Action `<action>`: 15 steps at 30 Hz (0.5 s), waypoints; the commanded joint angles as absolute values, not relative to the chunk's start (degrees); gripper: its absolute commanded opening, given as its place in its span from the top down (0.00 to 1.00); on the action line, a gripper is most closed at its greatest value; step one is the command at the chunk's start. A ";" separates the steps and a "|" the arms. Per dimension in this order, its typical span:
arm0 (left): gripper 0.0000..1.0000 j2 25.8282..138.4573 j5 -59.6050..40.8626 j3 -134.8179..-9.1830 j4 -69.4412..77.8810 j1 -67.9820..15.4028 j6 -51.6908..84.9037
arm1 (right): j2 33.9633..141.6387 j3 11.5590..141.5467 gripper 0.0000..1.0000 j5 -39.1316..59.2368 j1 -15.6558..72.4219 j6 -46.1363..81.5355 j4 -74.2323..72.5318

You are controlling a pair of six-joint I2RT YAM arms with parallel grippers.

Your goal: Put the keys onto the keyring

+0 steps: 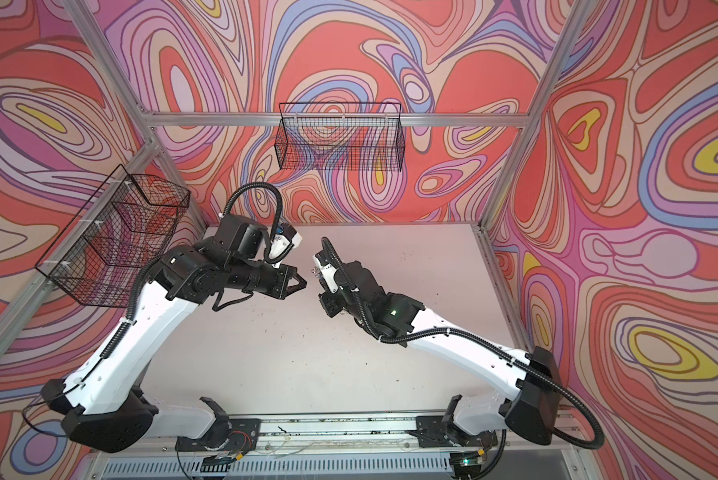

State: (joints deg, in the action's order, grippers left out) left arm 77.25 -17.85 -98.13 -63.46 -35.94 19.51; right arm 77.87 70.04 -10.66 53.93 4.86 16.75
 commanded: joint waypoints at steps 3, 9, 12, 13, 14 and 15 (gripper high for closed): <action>0.78 67.16 -14.93 -87.26 -47.44 -35.35 25.88 | 75.61 67.12 1.00 -4.10 53.96 9.09 11.34; 0.68 64.25 -19.73 -79.93 -37.27 -33.32 31.07 | 75.10 65.63 1.00 -2.55 53.90 11.42 9.12; 0.64 65.33 -21.31 -79.98 -37.16 -33.22 31.12 | 75.11 65.82 1.00 -2.20 53.92 11.43 8.86; 0.64 65.55 -21.62 -79.98 -37.11 -33.22 31.20 | 75.15 65.91 1.00 -2.20 53.97 11.43 8.80; 0.64 65.86 -22.06 -79.74 -36.82 -33.22 31.28 | 75.15 66.00 1.00 -2.02 53.94 11.43 8.68; 0.64 66.07 -22.51 -79.56 -36.36 -33.22 31.34 | 75.15 66.09 1.00 -1.89 53.94 11.43 8.63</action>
